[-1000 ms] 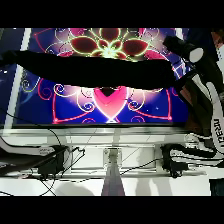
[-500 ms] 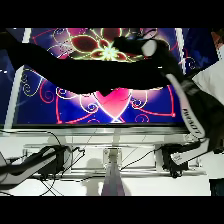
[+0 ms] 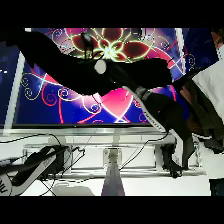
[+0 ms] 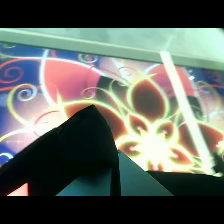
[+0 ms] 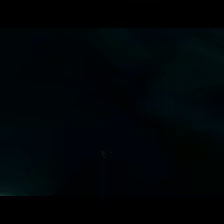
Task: Fold the clothes and pants, and hang the long-sleeved shirts on hangers.
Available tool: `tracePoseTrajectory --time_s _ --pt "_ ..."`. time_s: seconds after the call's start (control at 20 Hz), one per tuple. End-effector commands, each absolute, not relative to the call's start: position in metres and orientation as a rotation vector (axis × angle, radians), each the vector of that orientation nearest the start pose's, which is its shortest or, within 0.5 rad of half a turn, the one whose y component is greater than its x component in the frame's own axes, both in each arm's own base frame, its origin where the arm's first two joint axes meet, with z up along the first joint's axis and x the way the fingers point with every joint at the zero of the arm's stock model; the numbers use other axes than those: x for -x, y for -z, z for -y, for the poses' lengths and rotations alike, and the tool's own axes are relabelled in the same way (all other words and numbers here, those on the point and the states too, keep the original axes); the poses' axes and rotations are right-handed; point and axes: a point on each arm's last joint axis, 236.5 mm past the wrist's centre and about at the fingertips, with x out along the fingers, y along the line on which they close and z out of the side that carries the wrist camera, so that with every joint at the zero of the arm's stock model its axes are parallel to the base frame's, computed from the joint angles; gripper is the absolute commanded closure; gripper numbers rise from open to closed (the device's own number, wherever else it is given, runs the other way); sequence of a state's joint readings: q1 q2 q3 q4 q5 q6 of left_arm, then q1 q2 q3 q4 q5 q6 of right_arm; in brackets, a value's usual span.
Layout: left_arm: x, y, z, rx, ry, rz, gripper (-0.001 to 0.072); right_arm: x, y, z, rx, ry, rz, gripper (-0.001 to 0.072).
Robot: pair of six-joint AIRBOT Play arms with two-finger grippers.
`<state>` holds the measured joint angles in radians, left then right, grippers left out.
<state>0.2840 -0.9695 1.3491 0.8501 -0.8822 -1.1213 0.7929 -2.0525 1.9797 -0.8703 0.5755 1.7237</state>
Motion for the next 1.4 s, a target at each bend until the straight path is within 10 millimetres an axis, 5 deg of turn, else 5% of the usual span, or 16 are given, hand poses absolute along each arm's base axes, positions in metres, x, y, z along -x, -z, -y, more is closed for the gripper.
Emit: tracePoseTrajectory --time_s 0.0,0.15,0.35,0.45,0.6,0.75,0.8,0.85,0.9,0.95,1.1,1.25,1.35 --pt "-0.418 -0.306 0.009 0.249 0.253 -0.328 0.07 -0.396 -0.027 -0.578 -0.559 -0.884 -0.982 0.0693" --pt "-0.423 -0.298 0.009 0.265 0.26 -0.347 0.0699 -0.407 -0.021 -0.553 -0.499 -0.866 -1.027 0.0693" --pt "-0.444 -0.268 0.055 0.344 0.385 -0.428 0.0699 -0.457 -0.029 -0.454 -0.326 -0.74 -1.069 0.0692" --pt "-0.456 -0.239 0.108 0.382 0.5 -0.51 0.0699 -0.485 -0.054 -0.4 -0.344 -0.674 -1.056 0.0692" --pt "-0.464 -0.18 0.213 0.399 0.662 -0.639 0.0699 -0.514 -0.099 -0.329 -0.321 -0.626 -0.975 0.0692" --pt "-0.446 -0.123 0.296 0.365 0.772 -0.762 0.0698 -0.533 -0.129 -0.269 -0.288 -0.565 -0.909 0.0692" --pt "-0.44 -0.109 0.31 0.348 0.792 -0.796 0.0601 -0.538 -0.134 -0.25 -0.288 -0.536 -0.901 0.0692" --pt "-0.437 -0.099 0.314 0.334 0.798 -0.818 0.0317 -0.539 -0.136 -0.235 -0.295 -0.517 -0.905 0.0692" --pt "-0.438 -0.094 0.313 0.351 0.785 -0.839 0.0081 -0.541 -0.135 -0.221 -0.3 -0.497 -0.919 0.0692" --pt "-0.443 -0.093 0.304 0.378 0.754 -0.853 0.0072 -0.541 -0.133 -0.211 -0.304 -0.483 -0.933 0.0692" --pt "-0.457 -0.09 0.244 0.379 0.653 -0.892 0.0076 -0.539 -0.121 -0.192 -0.305 -0.453 -0.981 0.0692" --pt "-0.462 -0.07 0.147 0.33 0.509 -0.986 0.0236 -0.538 -0.112 -0.189 -0.294 -0.44 -0.997 0.0692" --pt "-0.456 -0.051 0.085 0.349 0.401 -1.062 0.0236 -0.539 -0.112 -0.19 -0.295 -0.44 -0.993 0.0692"
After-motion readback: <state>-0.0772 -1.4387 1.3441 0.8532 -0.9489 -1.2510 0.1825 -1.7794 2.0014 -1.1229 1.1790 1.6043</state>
